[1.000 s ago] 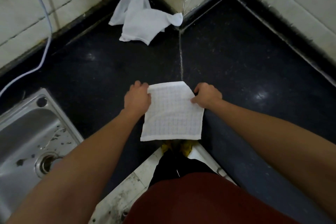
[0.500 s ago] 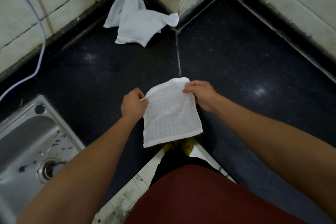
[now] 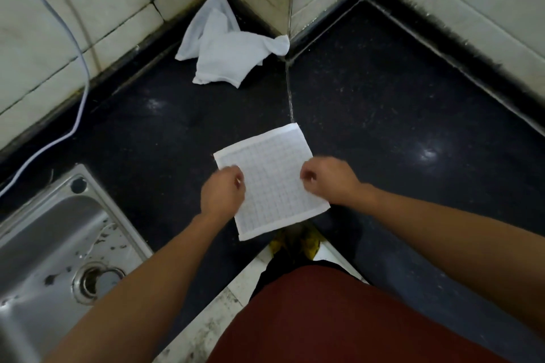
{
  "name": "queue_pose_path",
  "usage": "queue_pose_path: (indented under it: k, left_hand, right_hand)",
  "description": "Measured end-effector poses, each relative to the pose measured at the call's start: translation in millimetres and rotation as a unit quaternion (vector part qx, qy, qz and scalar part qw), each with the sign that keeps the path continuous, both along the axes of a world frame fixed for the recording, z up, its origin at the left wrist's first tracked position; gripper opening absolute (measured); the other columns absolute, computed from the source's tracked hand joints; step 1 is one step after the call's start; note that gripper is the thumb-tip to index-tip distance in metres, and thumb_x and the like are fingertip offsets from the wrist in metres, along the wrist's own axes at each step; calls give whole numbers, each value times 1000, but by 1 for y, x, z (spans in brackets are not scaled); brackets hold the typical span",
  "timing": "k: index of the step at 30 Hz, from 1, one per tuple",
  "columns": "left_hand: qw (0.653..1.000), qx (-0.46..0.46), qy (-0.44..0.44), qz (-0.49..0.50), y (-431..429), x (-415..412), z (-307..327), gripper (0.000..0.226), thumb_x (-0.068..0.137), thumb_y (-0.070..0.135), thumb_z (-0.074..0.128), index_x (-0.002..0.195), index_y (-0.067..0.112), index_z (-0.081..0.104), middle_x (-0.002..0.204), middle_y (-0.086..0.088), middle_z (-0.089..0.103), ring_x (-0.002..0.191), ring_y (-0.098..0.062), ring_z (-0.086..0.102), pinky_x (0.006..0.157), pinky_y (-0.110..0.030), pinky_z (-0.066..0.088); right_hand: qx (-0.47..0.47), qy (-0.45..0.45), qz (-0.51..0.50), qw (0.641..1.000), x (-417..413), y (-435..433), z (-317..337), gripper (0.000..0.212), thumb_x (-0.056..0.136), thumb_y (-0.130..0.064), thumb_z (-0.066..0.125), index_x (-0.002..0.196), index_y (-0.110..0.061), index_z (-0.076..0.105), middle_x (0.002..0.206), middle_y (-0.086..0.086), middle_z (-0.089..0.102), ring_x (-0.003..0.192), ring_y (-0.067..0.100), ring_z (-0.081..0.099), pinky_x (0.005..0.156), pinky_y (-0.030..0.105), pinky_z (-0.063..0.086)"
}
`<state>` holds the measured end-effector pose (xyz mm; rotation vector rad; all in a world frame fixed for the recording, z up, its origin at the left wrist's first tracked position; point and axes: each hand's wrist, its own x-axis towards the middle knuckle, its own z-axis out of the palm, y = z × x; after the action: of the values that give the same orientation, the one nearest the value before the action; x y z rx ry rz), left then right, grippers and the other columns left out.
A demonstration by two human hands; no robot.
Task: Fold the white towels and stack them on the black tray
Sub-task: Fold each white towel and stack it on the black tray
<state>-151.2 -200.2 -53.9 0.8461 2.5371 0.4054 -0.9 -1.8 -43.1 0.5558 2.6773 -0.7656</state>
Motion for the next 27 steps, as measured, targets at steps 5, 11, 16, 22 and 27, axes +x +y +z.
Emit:
queue_pose_path:
  k: [5, 11, 16, 22, 27]
  left_hand:
    - [980, -85, -61, -168, -24, 51, -15, 27, 86, 41, 62, 99, 18, 58, 101, 2, 57, 95, -16, 53, 74, -31, 45]
    - [972, -98, 25, -214, -44, 74, -31, 46, 77, 55, 65, 101, 19, 52, 103, 0, 50, 96, -20, 48, 72, -32, 42]
    - [974, -118, 46, -186, -45, 89, -32, 40, 82, 48, 63, 105, 17, 51, 107, -2, 51, 98, -20, 49, 75, -32, 41]
    - [975, -121, 20, -185, -52, 105, -24, 17, 91, 32, 52, 98, 16, 53, 105, -2, 56, 98, -20, 53, 72, -31, 39]
    - [987, -54, -7, -153, -59, 101, -15, 11, 87, 23, 55, 90, 13, 58, 98, -3, 56, 92, -21, 53, 68, -29, 38]
  right_hand:
    - [73, -79, 156, 982, 34, -23, -14, 41, 84, -49, 60, 115, -22, 54, 116, -2, 50, 108, 17, 48, 80, 33, 46]
    - [142, -73, 160, 974, 49, -26, -26, 47, 83, -57, 54, 110, -19, 54, 111, 2, 53, 103, 22, 49, 76, 36, 45]
    - [182, -61, 152, 970, 50, -43, -31, 40, 82, -47, 58, 103, -13, 58, 101, 7, 58, 95, 27, 55, 72, 38, 43]
    - [174, 24, 181, 968, 66, -43, -34, 18, 66, -29, 69, 69, -16, 57, 70, 2, 56, 64, 22, 56, 52, 33, 42]
    - [99, 58, 160, 980, 66, -21, -17, 11, 73, -19, 69, 81, -18, 61, 80, 0, 62, 77, 21, 57, 65, 32, 41]
